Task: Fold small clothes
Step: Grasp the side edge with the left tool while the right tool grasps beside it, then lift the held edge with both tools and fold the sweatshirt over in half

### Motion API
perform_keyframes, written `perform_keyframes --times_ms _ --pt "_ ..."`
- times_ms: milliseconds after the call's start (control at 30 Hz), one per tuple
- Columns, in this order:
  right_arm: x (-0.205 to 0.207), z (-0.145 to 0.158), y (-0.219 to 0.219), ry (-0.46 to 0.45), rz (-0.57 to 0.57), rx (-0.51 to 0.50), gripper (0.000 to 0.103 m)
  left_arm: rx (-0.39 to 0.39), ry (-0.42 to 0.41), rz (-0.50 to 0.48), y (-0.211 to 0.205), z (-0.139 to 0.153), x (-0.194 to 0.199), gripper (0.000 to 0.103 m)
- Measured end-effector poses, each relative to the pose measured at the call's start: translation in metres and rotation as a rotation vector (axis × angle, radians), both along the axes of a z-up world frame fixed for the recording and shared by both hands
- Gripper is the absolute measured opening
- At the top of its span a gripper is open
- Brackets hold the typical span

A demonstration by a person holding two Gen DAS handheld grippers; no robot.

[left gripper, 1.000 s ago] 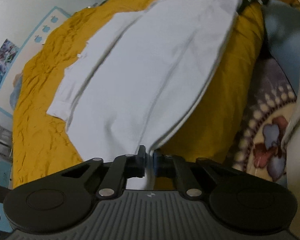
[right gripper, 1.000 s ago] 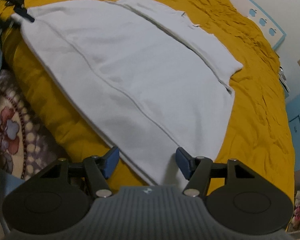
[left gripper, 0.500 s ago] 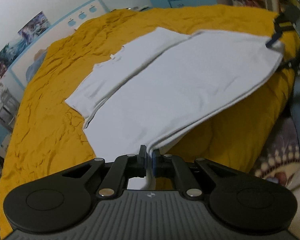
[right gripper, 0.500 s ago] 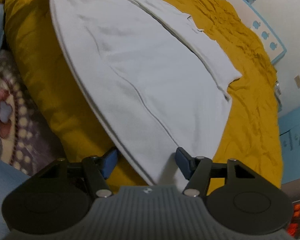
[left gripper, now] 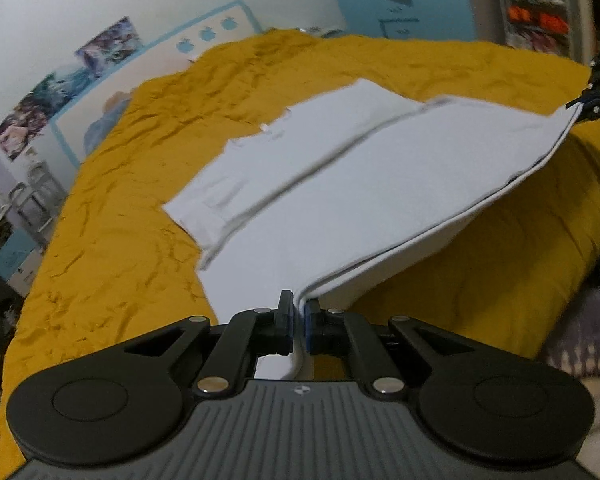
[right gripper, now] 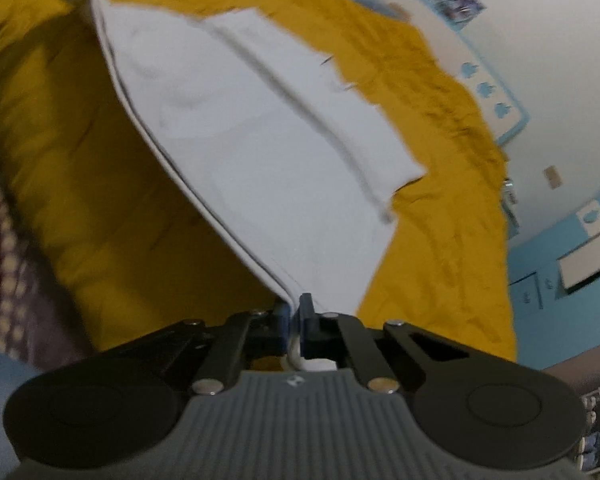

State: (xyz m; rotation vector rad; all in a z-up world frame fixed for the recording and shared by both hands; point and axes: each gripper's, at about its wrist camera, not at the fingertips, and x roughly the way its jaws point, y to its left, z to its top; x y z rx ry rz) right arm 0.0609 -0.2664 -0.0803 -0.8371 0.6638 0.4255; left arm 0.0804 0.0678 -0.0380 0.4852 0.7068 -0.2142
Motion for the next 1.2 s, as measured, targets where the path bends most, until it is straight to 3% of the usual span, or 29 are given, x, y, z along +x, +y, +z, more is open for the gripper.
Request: perform_keyframes --times_ms 200,567,967,1200 --pt "0.022 0.036 0.008 -0.143 -0.035 0.031 0.0 -0.017 -0.093 0.062 0.002 0.018 0.018 0.005" --pt "0.093 0.067 0.029 -0.269 -0.056 0.022 0.0 -0.06 -0.219 0.171 0.014 0.043 0.084 0.005" --pt "0.208 0.099 0.059 -0.384 -0.097 0.044 0.0 -0.048 -0.352 0.285 0.023 0.058 0.175 0.005" --pt "0.293 0.098 0.081 -0.413 -0.125 0.065 0.0 -0.035 -0.351 0.301 0.029 0.05 0.226 0.005"
